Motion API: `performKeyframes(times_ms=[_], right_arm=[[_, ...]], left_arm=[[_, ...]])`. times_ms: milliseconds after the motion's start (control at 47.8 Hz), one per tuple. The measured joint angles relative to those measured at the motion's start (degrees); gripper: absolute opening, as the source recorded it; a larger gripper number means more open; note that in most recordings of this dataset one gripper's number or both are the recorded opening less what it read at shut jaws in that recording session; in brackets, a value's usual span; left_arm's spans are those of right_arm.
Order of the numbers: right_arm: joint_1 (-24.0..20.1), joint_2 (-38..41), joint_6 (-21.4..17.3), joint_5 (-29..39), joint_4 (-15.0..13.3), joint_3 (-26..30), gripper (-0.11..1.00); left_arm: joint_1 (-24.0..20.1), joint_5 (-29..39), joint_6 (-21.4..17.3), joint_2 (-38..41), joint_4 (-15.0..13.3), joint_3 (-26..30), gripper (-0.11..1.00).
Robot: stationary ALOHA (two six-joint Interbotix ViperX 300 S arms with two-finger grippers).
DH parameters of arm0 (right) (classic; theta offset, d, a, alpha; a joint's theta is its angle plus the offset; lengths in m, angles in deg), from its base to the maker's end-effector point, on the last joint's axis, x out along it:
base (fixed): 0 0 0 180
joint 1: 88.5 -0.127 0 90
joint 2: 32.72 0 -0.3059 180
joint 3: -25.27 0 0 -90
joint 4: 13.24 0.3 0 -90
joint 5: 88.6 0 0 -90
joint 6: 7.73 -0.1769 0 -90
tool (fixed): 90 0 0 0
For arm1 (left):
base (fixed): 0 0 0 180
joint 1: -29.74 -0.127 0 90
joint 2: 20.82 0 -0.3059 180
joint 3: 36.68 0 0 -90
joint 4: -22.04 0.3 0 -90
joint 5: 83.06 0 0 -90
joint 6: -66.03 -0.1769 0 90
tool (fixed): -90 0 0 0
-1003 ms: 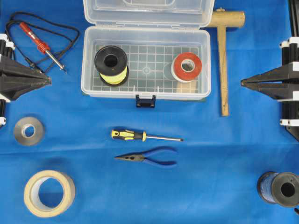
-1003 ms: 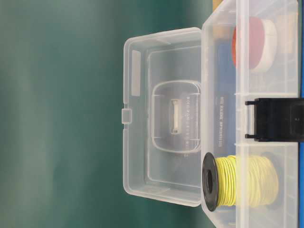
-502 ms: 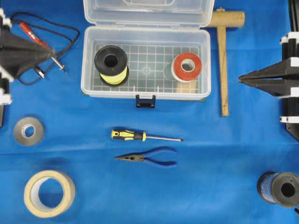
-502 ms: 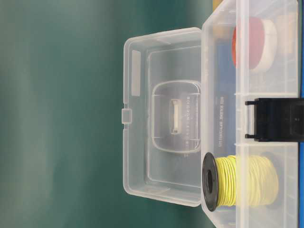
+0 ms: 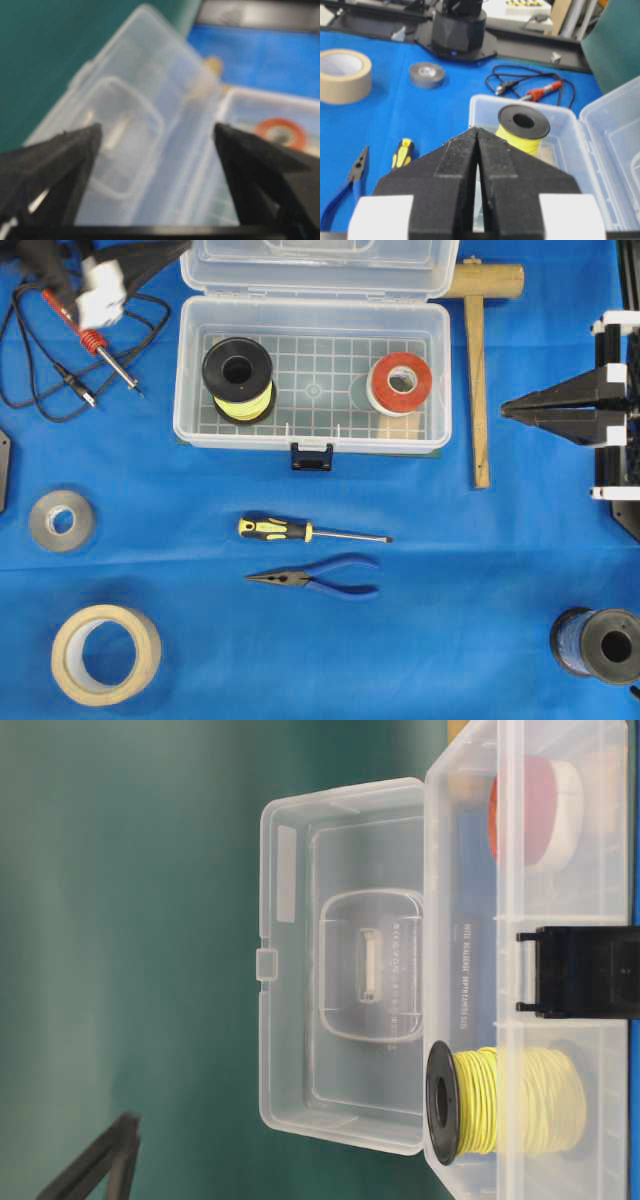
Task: Close the tool box with the left arm.
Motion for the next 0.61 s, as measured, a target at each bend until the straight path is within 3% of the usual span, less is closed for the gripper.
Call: performKeyframes(times_ms=[376,606], right_arm=[[0.1,1.6,0.0,0.4,0.0,0.0,0.0],[0.1,2.1,0.0,0.4,0.0,0.0,0.0]], left_arm=[[-7.2,9.2,-5.5,20.5,0.0,17.7,0.91],[-9.6,10.1,-6.0,27.3,0.0,21.8,0.91]])
